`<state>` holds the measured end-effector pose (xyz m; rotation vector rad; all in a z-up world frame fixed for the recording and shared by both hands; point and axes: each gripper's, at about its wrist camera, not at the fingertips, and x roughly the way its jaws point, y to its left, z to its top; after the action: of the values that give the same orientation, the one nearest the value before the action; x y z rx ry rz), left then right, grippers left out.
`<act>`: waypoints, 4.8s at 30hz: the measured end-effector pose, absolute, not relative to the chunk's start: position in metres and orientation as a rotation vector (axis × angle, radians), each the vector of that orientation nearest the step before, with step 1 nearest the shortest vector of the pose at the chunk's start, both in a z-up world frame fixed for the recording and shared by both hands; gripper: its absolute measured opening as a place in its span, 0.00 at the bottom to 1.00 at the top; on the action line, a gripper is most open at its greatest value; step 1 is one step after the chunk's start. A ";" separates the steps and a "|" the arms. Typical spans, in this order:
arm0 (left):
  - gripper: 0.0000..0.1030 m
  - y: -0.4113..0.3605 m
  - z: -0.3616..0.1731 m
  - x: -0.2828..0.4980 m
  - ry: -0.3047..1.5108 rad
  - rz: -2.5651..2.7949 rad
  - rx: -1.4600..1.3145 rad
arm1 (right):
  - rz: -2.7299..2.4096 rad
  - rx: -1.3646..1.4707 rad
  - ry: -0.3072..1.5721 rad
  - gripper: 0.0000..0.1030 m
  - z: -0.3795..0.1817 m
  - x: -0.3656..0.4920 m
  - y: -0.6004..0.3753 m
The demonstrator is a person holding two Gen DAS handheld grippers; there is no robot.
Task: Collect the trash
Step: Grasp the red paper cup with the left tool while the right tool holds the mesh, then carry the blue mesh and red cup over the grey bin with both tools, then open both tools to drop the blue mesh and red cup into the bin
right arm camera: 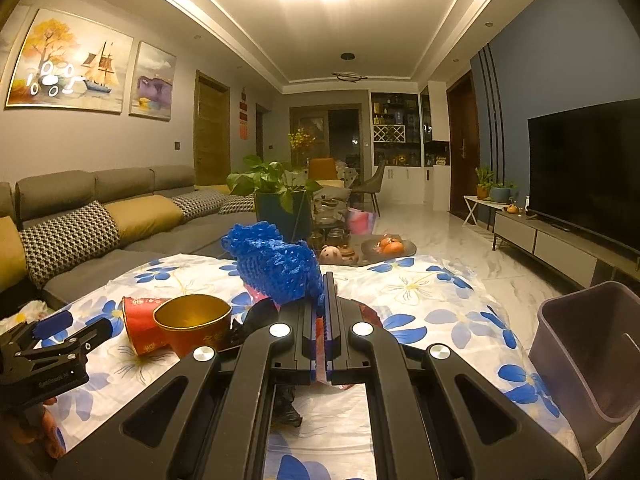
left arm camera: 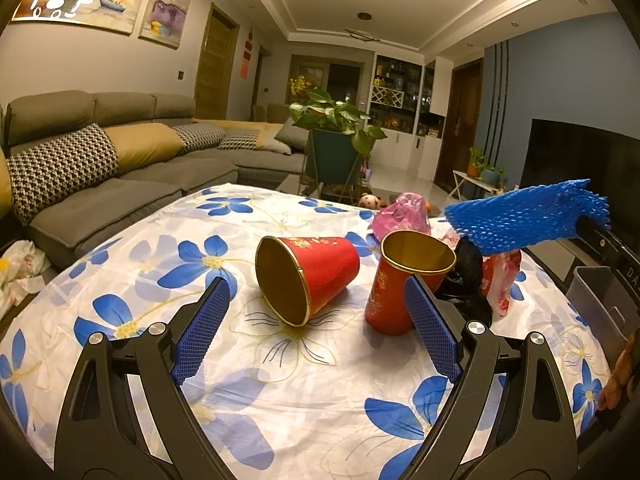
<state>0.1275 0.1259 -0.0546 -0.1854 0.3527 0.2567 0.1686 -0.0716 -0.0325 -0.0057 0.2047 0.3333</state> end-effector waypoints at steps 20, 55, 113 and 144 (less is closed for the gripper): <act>0.47 0.164 -0.070 0.184 0.455 0.199 -0.264 | 0.303 -0.004 0.181 0.03 -0.028 0.167 -0.083; 0.02 0.108 -0.009 0.135 0.306 0.009 -0.214 | 0.204 0.012 0.100 0.03 0.000 0.135 -0.123; 0.02 -0.274 -0.045 0.258 0.408 -0.742 -0.004 | -0.344 0.114 0.162 0.03 -0.042 0.139 -0.374; 0.83 -0.214 -0.041 0.252 0.391 -0.519 -0.070 | -0.318 0.151 0.188 0.59 -0.043 0.144 -0.375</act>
<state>0.2523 -0.2137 -0.0409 -0.0696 0.3914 -0.5192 0.1443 -0.3752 -0.0426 0.1515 0.1883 -0.3177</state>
